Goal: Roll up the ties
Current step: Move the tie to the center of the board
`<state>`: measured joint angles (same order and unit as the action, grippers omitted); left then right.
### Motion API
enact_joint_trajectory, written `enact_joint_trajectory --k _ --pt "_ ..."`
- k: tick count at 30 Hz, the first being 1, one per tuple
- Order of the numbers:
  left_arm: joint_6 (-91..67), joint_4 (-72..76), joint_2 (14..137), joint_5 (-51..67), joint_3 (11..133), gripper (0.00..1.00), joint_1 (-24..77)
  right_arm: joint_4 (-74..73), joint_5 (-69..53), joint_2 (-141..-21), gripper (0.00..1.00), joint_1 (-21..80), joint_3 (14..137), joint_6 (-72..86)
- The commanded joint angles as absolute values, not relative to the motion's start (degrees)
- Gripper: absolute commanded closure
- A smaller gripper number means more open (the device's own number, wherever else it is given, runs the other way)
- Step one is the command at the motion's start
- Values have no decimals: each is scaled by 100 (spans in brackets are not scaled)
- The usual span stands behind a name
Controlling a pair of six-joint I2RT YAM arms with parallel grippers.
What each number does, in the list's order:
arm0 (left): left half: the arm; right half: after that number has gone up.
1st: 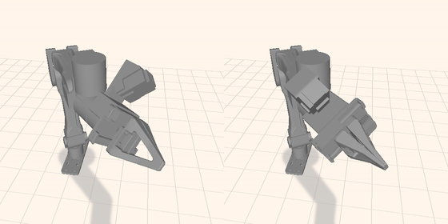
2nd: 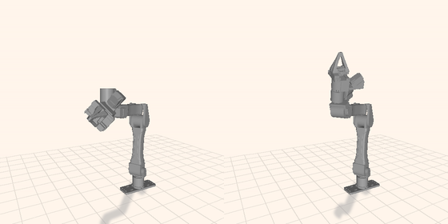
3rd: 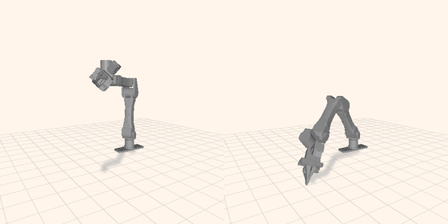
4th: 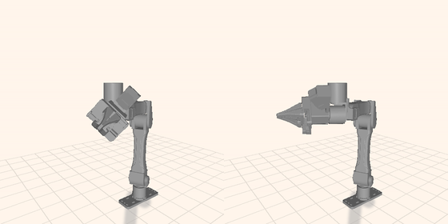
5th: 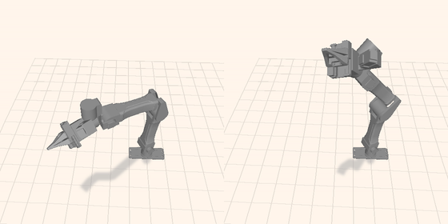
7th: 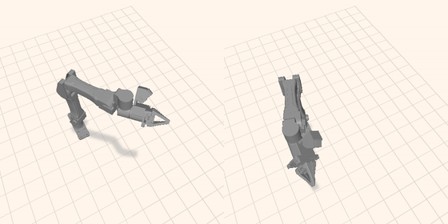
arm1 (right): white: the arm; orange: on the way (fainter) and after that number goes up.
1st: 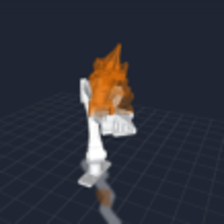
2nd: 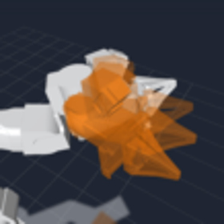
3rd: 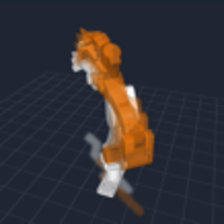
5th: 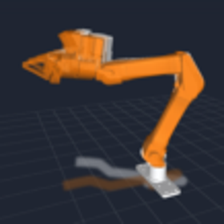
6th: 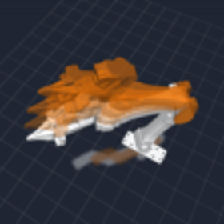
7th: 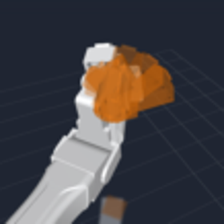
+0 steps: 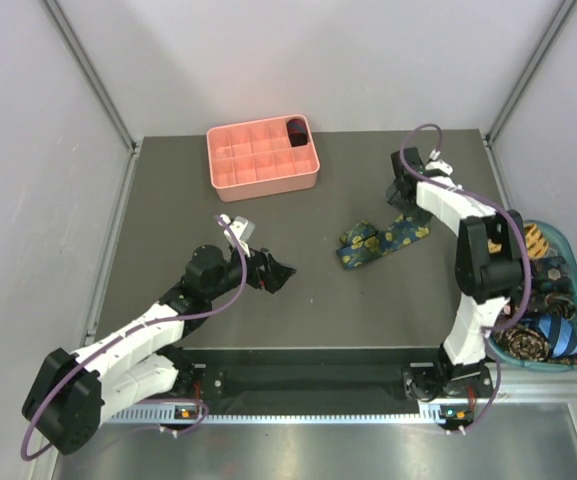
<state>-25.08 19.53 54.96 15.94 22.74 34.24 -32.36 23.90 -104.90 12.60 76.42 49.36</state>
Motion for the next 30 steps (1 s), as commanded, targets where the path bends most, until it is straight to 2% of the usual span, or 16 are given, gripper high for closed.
enact_joint_trajectory --k 1,7,11,13,14,16,19,25,30 --pt "-2399 2048 5423 1529 2496 3 3463 -3973 2997 -10976 18 1353 8323 5380" --pt "-2364 2039 5362 1389 2461 4 3472 -4078 2901 -11733 21 1389 8623 5326" --pt "-2390 2013 5361 1327 2452 4 3480 -3771 2865 -11603 30 1415 8131 5467" --pt "-2469 1952 5388 1266 2478 4 3480 -3448 2857 -11462 57 1406 7745 5467" --pt "-2496 1812 5388 1240 2505 4 3480 -3358 2839 -11304 78 1415 7630 5441" --pt "-2522 1671 5353 1152 2566 5 3480 -3217 2830 -11137 100 1398 7375 5335" --pt "-2505 1547 5178 1029 2558 5 3480 -2893 2656 -10715 100 1406 7067 5134" --pt "-2496 1521 5203 1037 2680 5 3489 -1136 1917 -9266 100 1704 6232 3817" --pt "-2540 1485 5221 1055 2839 4 3489 -309 741 -8070 100 2118 5994 2684"
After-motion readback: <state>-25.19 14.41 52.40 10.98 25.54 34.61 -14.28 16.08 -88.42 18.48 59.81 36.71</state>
